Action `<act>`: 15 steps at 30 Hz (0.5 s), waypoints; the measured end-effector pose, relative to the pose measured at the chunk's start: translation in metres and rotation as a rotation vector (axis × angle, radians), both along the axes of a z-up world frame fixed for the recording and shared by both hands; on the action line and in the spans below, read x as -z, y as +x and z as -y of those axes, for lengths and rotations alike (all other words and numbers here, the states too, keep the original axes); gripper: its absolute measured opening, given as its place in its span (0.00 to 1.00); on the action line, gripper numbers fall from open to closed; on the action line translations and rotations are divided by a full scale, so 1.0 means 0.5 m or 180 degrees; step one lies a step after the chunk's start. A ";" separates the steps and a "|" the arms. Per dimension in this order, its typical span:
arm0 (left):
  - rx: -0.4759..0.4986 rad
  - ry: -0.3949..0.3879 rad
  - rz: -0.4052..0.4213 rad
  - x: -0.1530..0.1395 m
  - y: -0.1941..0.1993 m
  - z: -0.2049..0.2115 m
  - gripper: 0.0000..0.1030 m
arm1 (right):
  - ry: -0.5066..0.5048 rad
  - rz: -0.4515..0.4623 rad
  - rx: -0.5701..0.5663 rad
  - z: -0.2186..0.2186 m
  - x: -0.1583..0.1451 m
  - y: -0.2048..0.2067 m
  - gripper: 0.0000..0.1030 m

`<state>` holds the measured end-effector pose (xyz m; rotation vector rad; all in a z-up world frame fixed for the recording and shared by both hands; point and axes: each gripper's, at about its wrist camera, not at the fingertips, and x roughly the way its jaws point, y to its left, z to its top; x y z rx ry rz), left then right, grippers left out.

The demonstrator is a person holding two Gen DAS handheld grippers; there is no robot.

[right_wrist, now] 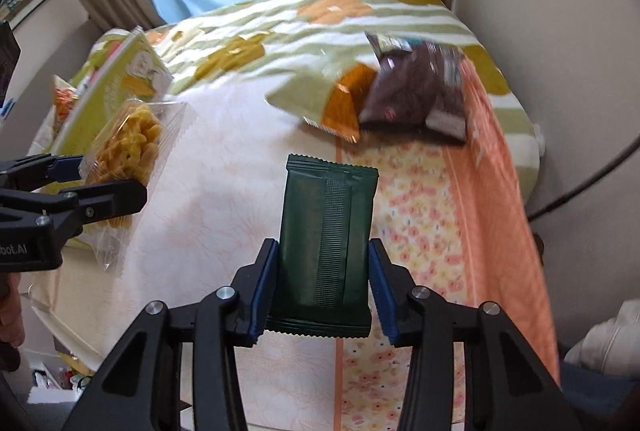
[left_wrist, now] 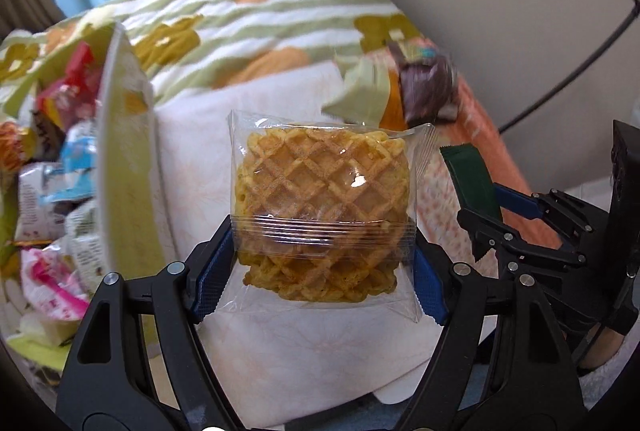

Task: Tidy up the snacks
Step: 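Carry both items into the box and open both tools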

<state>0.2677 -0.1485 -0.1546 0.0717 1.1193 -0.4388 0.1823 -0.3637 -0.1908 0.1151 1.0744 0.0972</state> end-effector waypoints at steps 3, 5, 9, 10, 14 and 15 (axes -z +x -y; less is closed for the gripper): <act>-0.0228 -0.0065 0.0125 -0.061 -0.009 -0.031 0.73 | 0.0035 0.0151 -0.0172 -0.003 -0.057 0.015 0.39; -0.0376 -0.0064 0.0213 -0.092 -0.016 -0.060 0.73 | 0.0062 0.0251 -0.0296 -0.016 -0.090 0.028 0.39; -0.0606 -0.0037 0.0361 -0.137 -0.022 -0.130 0.73 | 0.0143 0.0438 -0.0563 -0.053 -0.149 0.049 0.39; -0.0659 -0.0031 0.0394 -0.146 -0.023 -0.152 0.73 | 0.0184 0.0481 -0.0620 -0.067 -0.163 0.051 0.39; -0.0811 -0.0102 0.0524 -0.167 -0.023 -0.249 0.73 | 0.0301 0.0607 -0.0853 -0.145 -0.201 0.064 0.39; -0.0855 -0.0092 0.0503 -0.167 -0.020 -0.275 0.73 | 0.0357 0.0631 -0.0925 -0.172 -0.209 0.070 0.39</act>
